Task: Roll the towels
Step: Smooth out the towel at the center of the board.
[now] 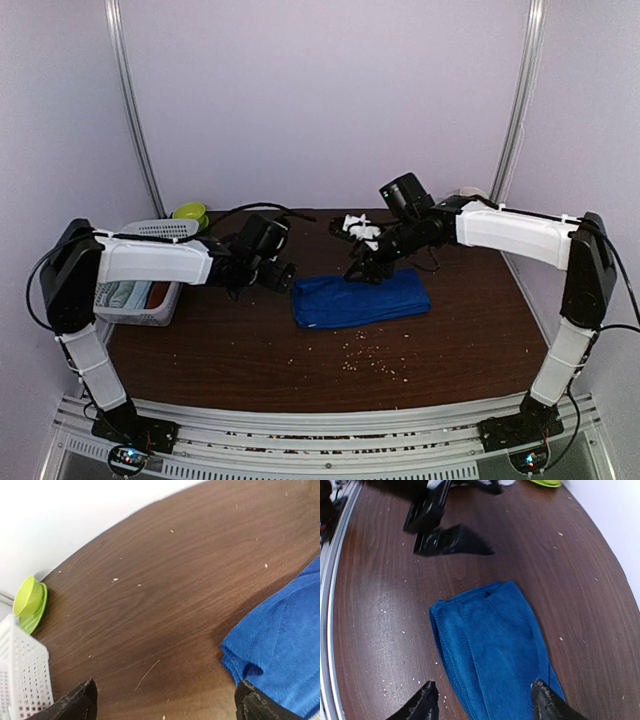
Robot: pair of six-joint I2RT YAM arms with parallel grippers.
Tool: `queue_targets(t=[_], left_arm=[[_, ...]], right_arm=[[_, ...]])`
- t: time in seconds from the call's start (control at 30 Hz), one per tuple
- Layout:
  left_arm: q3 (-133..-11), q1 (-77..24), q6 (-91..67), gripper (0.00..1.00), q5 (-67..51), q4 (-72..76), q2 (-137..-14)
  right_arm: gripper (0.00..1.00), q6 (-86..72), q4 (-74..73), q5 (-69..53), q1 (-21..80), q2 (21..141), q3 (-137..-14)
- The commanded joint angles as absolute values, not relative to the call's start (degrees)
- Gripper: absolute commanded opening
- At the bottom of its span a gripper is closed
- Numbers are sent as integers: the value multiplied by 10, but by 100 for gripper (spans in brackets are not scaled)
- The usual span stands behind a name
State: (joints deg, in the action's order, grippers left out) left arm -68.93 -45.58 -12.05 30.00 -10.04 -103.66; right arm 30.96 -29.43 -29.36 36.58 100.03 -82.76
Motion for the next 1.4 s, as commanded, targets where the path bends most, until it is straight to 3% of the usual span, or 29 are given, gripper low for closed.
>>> queue_targets(t=[0.0,0.23,0.6,1.2,1.37], left_arm=[[-613,-455,-179,98,303,-55,-943],[-522,-456,-203,98,275,-61,-821],[-424,-477,-215,98,279,-50,-731],[-336,-484,-197,98,316,40,-710],[-333,-484,-196,98,324,42,-713]], right_arm=[[60,366,-283,-191,420,1087,-877],[52,347,-265,-81,485,1212,-960],[51,321,-238,-25,508,1266,-975],[45,342,-242,-8,519,1261,-961],[38,341,-237,22,523,1280,-962]])
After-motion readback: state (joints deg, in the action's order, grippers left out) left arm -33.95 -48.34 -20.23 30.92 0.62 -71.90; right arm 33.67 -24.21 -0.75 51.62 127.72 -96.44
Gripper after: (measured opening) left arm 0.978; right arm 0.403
